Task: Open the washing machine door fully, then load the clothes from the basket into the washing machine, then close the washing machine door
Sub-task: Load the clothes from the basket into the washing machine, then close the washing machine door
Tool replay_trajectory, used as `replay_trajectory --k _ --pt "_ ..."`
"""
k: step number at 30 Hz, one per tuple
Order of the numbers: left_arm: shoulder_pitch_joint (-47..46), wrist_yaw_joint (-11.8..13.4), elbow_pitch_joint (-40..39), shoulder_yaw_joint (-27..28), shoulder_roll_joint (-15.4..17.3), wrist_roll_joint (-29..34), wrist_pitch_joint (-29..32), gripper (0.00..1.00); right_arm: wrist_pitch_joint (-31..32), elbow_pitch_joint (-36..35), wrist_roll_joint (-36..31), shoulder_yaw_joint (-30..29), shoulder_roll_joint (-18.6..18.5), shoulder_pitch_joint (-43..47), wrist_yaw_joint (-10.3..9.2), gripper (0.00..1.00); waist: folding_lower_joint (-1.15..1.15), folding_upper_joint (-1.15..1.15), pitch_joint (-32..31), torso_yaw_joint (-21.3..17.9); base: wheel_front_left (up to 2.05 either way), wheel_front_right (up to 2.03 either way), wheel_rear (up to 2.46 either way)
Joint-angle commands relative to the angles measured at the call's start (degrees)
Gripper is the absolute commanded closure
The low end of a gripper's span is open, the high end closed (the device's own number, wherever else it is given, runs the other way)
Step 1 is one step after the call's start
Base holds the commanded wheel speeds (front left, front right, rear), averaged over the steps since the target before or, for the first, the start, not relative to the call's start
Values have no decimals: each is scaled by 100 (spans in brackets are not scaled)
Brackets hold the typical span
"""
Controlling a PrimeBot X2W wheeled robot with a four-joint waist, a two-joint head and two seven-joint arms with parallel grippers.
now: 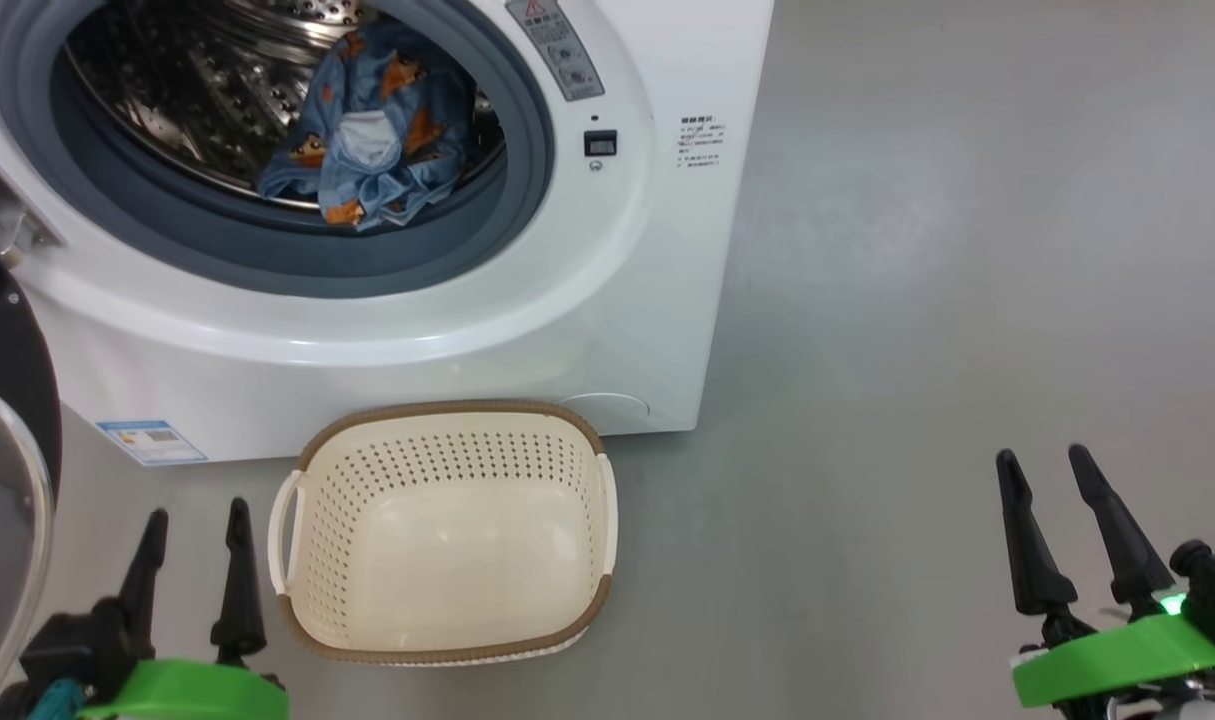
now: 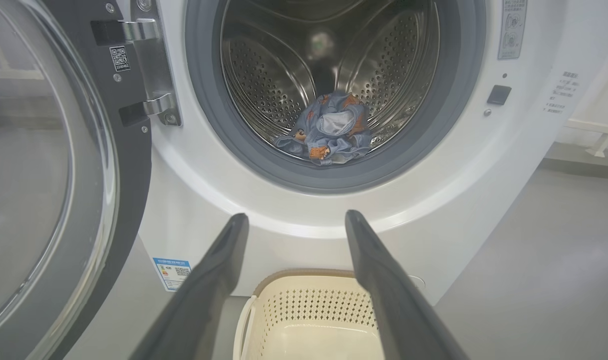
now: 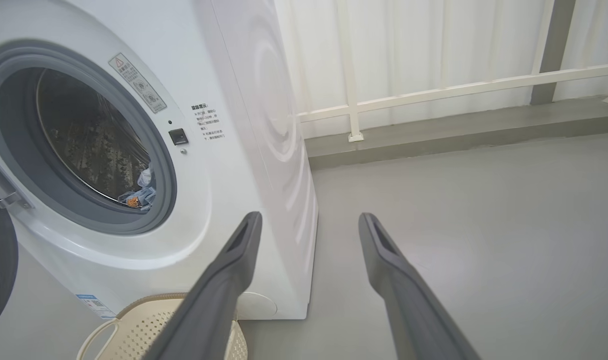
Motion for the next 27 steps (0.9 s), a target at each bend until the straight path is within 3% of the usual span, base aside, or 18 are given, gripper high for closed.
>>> replay_trajectory --k 1,27 --pt "68 3 -218 207 116 32 -36 0 -28 -100 -88 82 -102 69 25 0 0 0 -59 21 0 0 0" --pt "639 3 -782 381 -52 297 -36 0 -28 -92 -80 114 -98 255 25 0 0 0 -308 72 0 0 0"
